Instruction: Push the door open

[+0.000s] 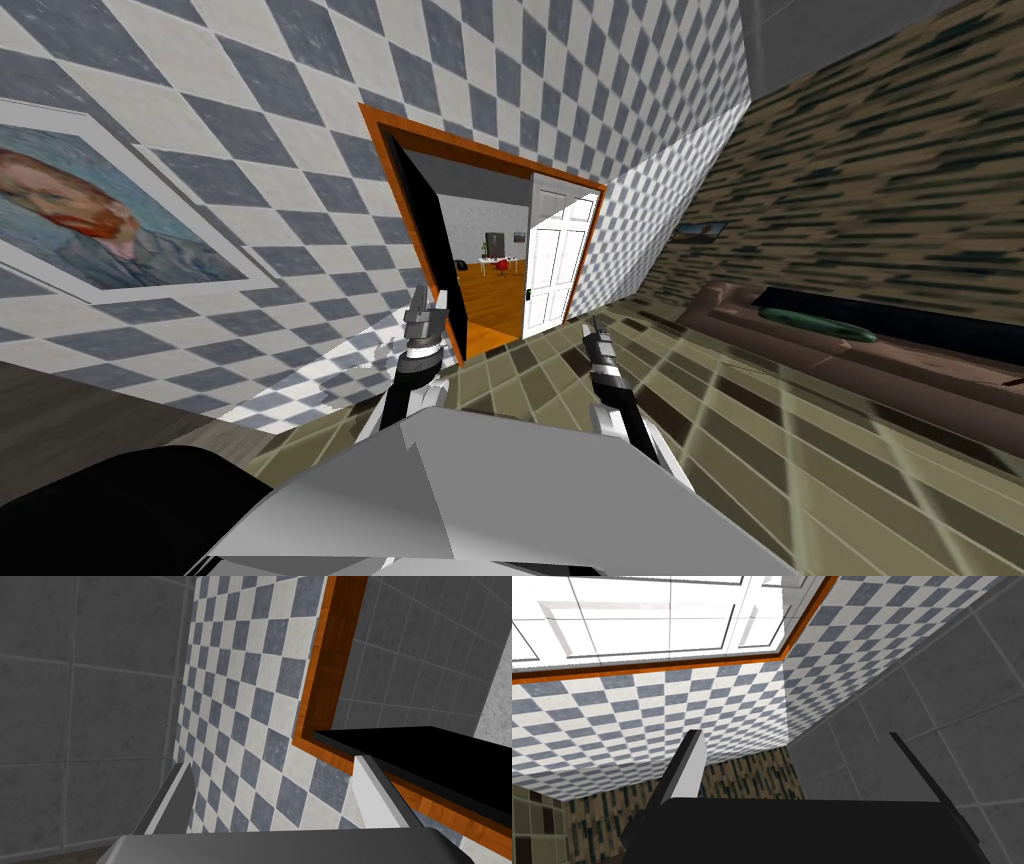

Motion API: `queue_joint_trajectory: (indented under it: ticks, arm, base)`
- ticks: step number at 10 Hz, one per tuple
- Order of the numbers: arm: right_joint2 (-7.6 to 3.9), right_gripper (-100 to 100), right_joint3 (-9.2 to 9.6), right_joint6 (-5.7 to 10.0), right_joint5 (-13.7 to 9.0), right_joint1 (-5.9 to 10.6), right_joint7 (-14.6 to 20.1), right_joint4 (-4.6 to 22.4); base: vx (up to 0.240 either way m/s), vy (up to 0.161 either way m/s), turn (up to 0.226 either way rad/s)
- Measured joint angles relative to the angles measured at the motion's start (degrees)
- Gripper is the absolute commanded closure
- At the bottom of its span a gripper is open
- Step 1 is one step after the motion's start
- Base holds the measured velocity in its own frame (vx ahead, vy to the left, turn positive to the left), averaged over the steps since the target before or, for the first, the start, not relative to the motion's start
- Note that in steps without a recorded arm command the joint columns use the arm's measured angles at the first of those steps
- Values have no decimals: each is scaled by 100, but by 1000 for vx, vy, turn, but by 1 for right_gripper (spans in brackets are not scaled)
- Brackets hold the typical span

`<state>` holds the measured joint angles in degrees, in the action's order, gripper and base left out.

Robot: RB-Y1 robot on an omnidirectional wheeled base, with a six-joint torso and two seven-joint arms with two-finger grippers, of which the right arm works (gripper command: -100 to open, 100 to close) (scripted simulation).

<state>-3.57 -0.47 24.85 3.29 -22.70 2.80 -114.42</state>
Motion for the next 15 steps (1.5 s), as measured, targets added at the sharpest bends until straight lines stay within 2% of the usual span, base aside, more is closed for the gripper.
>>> queue_joint_trajectory:
  ticks: [12,15]
  arm:
    - [-153,-100,123,347,41,555,1,1387]
    - [-158,-100,169,425,58,686,-5,1736]
  base:
    - [98,-31,50]
    - [99,-35,57]
